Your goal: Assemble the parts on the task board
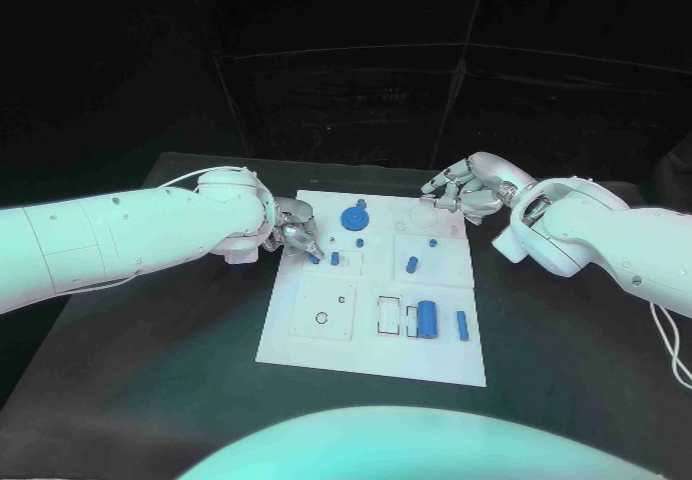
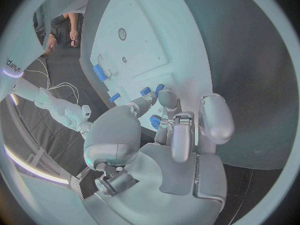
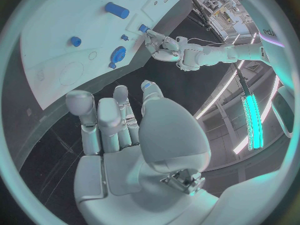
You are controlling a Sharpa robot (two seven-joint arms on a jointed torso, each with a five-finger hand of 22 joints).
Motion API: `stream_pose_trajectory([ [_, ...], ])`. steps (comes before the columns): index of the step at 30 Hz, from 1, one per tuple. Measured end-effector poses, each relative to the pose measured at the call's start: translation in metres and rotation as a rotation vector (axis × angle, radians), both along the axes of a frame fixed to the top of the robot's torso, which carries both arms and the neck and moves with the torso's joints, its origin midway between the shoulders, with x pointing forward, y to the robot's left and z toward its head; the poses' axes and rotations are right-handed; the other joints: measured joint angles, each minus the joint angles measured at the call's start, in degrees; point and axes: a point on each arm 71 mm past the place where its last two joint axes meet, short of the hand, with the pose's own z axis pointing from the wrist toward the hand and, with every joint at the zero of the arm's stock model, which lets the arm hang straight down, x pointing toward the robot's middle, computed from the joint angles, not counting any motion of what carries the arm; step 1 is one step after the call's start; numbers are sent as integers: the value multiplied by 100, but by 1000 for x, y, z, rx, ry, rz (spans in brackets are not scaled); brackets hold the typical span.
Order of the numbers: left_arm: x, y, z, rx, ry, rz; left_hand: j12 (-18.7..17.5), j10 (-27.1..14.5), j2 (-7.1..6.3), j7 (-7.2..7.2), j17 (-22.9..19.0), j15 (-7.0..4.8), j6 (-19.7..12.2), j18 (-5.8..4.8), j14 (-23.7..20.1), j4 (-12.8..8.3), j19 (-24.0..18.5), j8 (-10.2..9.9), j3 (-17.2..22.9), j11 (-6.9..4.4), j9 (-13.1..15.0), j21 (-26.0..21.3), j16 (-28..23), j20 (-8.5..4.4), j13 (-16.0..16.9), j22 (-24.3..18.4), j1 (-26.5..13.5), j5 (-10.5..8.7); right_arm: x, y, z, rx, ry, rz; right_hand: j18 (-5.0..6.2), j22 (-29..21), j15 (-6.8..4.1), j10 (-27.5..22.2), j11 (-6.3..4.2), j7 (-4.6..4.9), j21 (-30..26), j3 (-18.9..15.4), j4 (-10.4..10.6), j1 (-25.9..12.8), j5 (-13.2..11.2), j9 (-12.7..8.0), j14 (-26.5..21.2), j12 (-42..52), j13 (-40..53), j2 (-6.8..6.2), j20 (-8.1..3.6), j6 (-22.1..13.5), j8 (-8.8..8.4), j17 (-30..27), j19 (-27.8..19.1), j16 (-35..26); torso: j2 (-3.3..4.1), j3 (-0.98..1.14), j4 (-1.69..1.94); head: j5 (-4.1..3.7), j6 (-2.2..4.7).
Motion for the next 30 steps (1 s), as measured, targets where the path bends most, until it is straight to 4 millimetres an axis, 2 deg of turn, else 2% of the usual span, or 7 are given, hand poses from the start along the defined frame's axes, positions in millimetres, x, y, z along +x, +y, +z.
stream_pose_trajectory([
  [23, 5, 0, -2, 12, 15, 1, 50, 21, 38, -40, 0, -20, 41, 0, 20, 182, 19, 27, -169, -23, 0, 27, 0, -19, 44, 35, -165, 0, 0, 1, 0, 0, 1, 3, 0, -50, 0, -21, 21, 0, -28, 0, 0, 0, 0, 0, 0, -23, -43, 0, 0, 0, 0, -19, 0, -35, -1, 0, 0, -18, 2],
  [30, 6, 0, -4, 13, 18, 3, 71, 30, -84, -41, 0, -19, 42, 0, 20, 266, 19, 29, -309, -34, 0, 27, 0, -19, 50, 43, -287, 8, 0, 2, 0, 0, 2, 5, 0, -50, 0, -21, 21, 0, -28, 0, 0, 0, 0, 0, 0, -23, -43, 0, 0, 0, 0, -19, 0, -35, -1, 0, 1, -24, 2],
])
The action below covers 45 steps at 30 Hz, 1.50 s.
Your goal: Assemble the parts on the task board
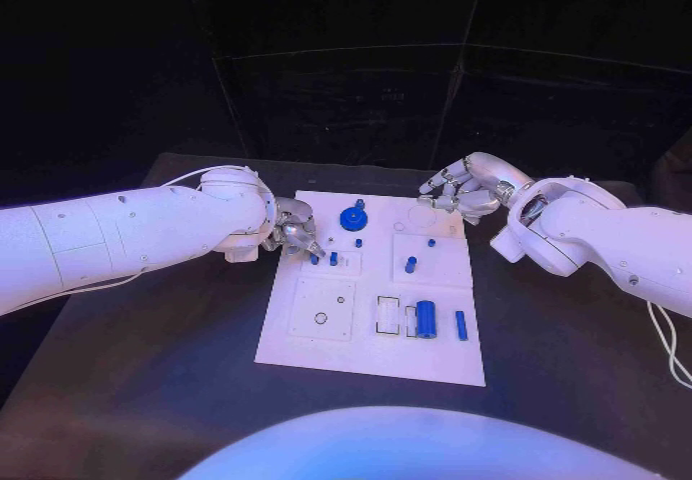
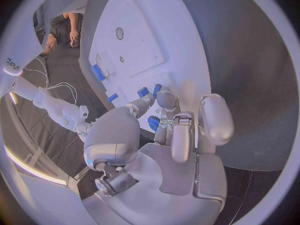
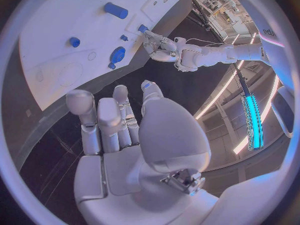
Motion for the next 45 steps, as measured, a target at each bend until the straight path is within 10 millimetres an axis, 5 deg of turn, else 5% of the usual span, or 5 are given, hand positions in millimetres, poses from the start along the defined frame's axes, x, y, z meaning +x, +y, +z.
stream_pose_trajectory([
  [13, 0, 3, -1, 0, 4, 8, 22, -1, -203, 10, 0, 0, 49, 0, 0, 372, 0, 19, -592, 2, -49, 21, 0, 0, -2, 14, -526, 0, 0, 1, 0, 0, 1, 3, 0, -41, 0, -41, -1, 0, -29, 0, 0, 24, 0, 0, 0, -27, -34, -24, 0, 0, 0, -25, 0, -22, -5, 0, 4, -3, 0],
  [28, 1, 13, 6, -148, -44, 131, -514, -578, -127, 377, 0, 176, -632, 0, -10, 877, -79, -861, -1172, 346, -762, -324, -79, 163, -818, -249, -352, 0, 1, 0, -1, -1, 0, 0, 0, -155, 21, -205, -1, 3, -99, 17, 17, 24, 0, 0, -21, -193, -229, -24, 19, -38, 0, -89, -86, -113, -1, -3, 2, -32, 0],
  [34, 1, 11, 10, -272, -68, 183, -903, -1206, -238, 482, -27, 322, -692, 322, -13, 673, -754, -918, -1039, 468, -932, -2067, -922, 292, -1038, -1617, 198, 5, 2, 0, -1, -2, 0, -1, 0, -155, 0, -205, -1, 3, -99, 16, 16, 24, 0, 0, -43, -193, -228, -24, 19, -38, 0, -89, -86, -116, 2, -4, 2, -40, 0],
  [37, 2, 6, 15, -375, -95, 184, -1343, -1918, -350, 503, -1239, 398, -602, 403, -708, 238, -1379, -940, -808, 528, -1054, -3175, -2160, 368, -1268, -2409, 884, 20, 2, 0, -1, -2, 0, -1, 0, -163, 0, -205, -1, 3, -99, 16, 16, 24, 0, 0, -43, -193, -236, -24, 19, -38, 0, -89, -86, -116, 2, -3, 2, -60, 18],
  [45, 2, -12, 26, -568, -262, 84, -2137, -2498, -685, 673, -2740, 592, -504, 402, -1905, -652, -1844, -1540, -366, 720, -1645, -3666, -3529, 512, -1886, -2696, 2183, 20, 2, 2, -1, 0, 0, 2, 0, -178, 0, -205, -1, 3, -99, 16, 16, 56, 0, 0, -43, -193, -242, -12, 19, -38, 0, -99, -86, -116, 1, 1, -10, -118, 85],
])
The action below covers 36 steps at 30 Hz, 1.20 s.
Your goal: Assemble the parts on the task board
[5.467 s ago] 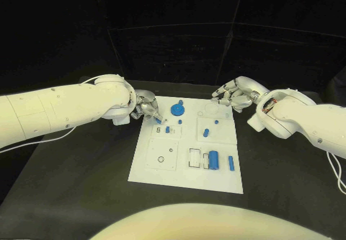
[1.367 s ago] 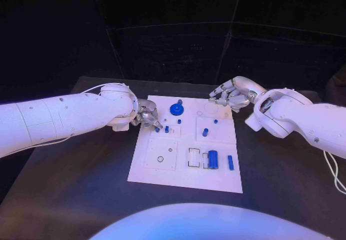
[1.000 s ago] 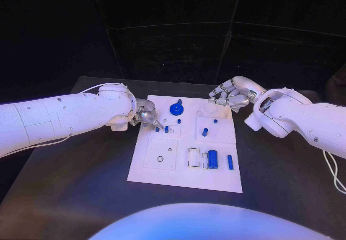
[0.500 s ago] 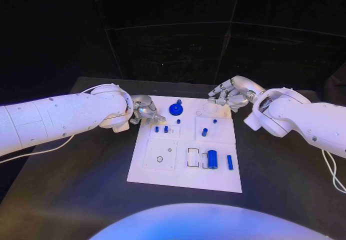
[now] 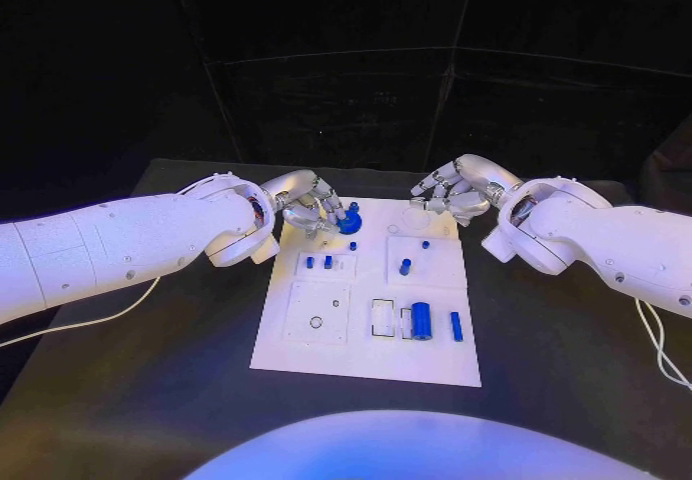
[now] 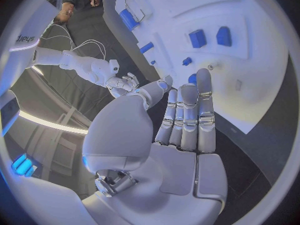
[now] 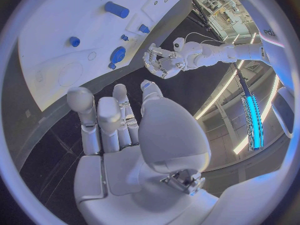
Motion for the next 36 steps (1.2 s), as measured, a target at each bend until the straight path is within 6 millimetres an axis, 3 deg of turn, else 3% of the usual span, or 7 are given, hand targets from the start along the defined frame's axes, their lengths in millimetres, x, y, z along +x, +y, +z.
stream_pose_trajectory([
  [5, 1, -11, 1, 1, -132, -58, -507, 212, -87, 2, 68, -15, 323, 12, 382, -157, 173, -381, -45, 42, -445, 148, 275, 15, -551, 84, 208, 0, 0, 0, -1, 0, 1, 1, 0, 0, 0, 0, 0, 0, 0, 0, 0, 11, 0, 0, 0, 0, -5, -11, 0, 0, 0, 0, 0, 0, -3, 2, -1, -62, 49],
  [8, 1, -19, -1, 36, -189, -96, -689, 308, -157, -40, 623, -24, 420, 86, 906, -67, 385, -561, -195, 38, -650, 220, 856, 19, -779, 98, 139, 0, 0, 1, -1, 1, 2, 2, 0, 0, 0, 0, 0, 0, 0, 0, 0, 11, 0, 0, 0, 0, -5, -11, 0, 0, 0, 2, 0, 0, -3, 2, 0, -74, 75],
  [13, 3, -33, -7, 127, -259, -162, -790, 389, -252, -54, 1704, -66, 542, 92, 1659, 128, 886, -739, -614, -3, -849, 503, 1871, 0, -967, 210, -54, 0, -1, 3, -1, 2, 3, 5, 0, 1, 0, 0, 0, 0, 0, 0, 0, 11, 0, 0, 0, 0, -4, -11, 0, 0, 0, 7, 0, 0, -3, 2, 7, -86, 101],
  [18, 7, -43, -14, 216, -294, -199, -870, 389, -151, -67, 1863, -63, 677, 91, 1748, 147, 1064, -778, -673, -3, -947, 728, 2040, -17, -1097, 369, 47, 0, -1, 4, -1, 3, 3, 7, 0, 1, 0, 0, 0, 0, 0, 0, 0, 11, 0, 0, 0, 0, -4, -11, 0, 0, 0, 7, 0, 0, -1, 2, 10, -86, 117],
  [27, 12, -55, -24, 322, -309, -244, -937, 482, -116, -80, 2053, -69, 768, 91, 1836, 185, 1244, -866, -759, -14, -1061, 1097, 2212, -44, -1226, 657, 82, 0, -1, 4, -2, 3, 4, 8, 0, 1, 0, 1, 0, 0, 0, 17, 17, 28, 0, 0, 0, -19, -12, 6, 0, 0, 0, 6, 0, 0, 3, 2, 9, -81, 128],
  [30, 13, -59, -26, 344, -308, -252, -953, 525, -86, -80, 2102, -89, 768, -3, 1856, 185, 1342, -908, -759, -15, -1102, 1313, 2268, -40, -1267, 829, 113, 0, -1, 5, -2, 3, 4, 9, 0, 1, 0, 1, 0, 0, 0, 17, 17, 35, 0, 0, 0, -28, -14, 12, 0, 0, 0, 6, 0, 0, 3, 2, 9, -92, 129],
  [36, 15, -63, -29, 376, -300, -269, -983, 609, -49, -94, 2162, -89, 850, -14, 1856, 185, 1493, -937, -759, -14, -1163, 1713, 2318, -56, -1339, 1150, 150, 0, -1, 6, -2, 4, 4, 11, 0, 1, 0, 1, 0, 0, 0, 17, 17, 35, 0, 0, 0, -28, -14, 12, 0, 0, 0, 6, 0, 0, 3, 1, 9, -82, 129],
])
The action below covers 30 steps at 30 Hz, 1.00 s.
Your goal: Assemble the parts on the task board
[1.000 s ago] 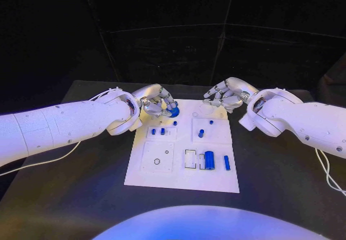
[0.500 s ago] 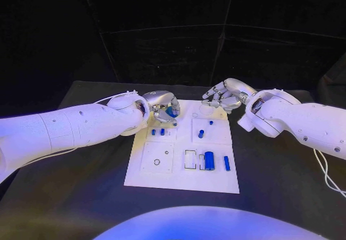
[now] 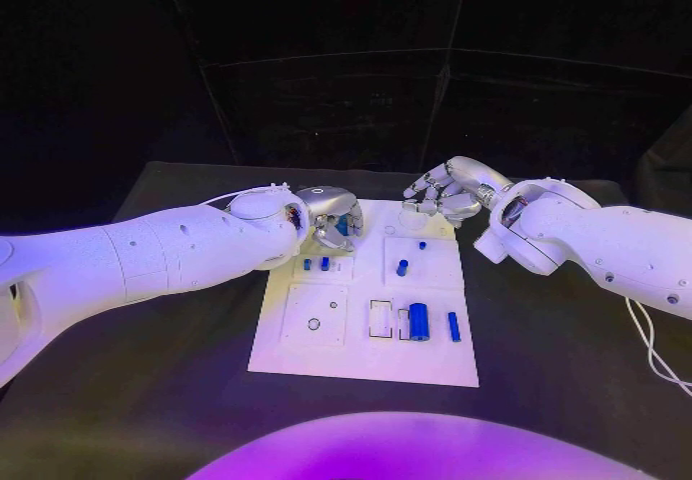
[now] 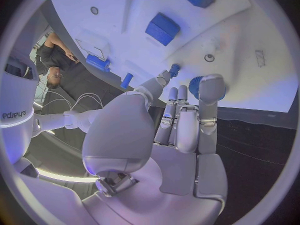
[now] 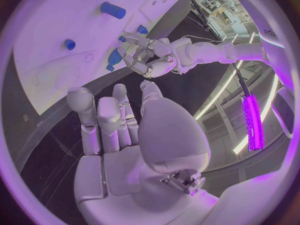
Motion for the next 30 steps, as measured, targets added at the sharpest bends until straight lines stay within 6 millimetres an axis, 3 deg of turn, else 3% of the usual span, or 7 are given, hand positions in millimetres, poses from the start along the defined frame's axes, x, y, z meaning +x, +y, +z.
stream_pose_trajectory([
  [1, 0, 0, -1, 5, 2, -1, -12, 30, 0, -6, 4, 0, 19, -71, 0, 0, 6, 0, 0, -13, -9, 53, 18, -6, -11, 44, 0, 0, 0, 0, 0, 0, 0, 0, 0, 0, 0, 0, 0, 0, 0, 0, 0, 0, 0, 0, 0, 0, 0, 0, 0, 0, 0, 0, 0, 0, 0, 1, 0, 1, 0],
  [2, 0, -1, -1, 9, 4, -2, -24, 36, 6, -6, 10, 0, 19, -77, 0, 0, 28, 0, 0, -20, -17, 97, 34, 3, -23, 80, 6, 0, 0, 0, 0, 0, 0, 0, 0, 0, 0, 0, 0, 0, 0, 0, 0, 0, 0, 0, 0, 0, 0, 0, 0, 0, 0, 0, 0, 0, 0, 0, 0, 1, -1],
  [23, 2, -4, -8, 71, 43, -1, -84, 198, 76, -7, -38, -20, 183, -77, 20, 2, 85, -58, 83, -44, -107, 319, 34, -5, -130, 294, 76, 0, 0, 0, 0, 0, 0, 1, 0, 0, 0, 0, 0, 0, -22, 0, 0, 0, 0, 0, 0, 0, -5, 0, 0, 0, 0, 13, 0, 0, -4, -1, 2, -16, -21],
  [30, 3, -4, -8, 74, 45, 0, -105, 517, 232, -43, -17, -42, 363, -76, 41, 8, 127, -66, 299, -106, -146, 493, 61, -47, -201, 431, 232, 0, 0, 0, 0, 0, 0, 1, 0, 0, 0, 0, 0, 0, -22, 0, 0, 0, 0, 0, 0, 0, -11, 0, 0, 0, 0, 12, 0, 0, -4, -1, 5, -23, -29],
])
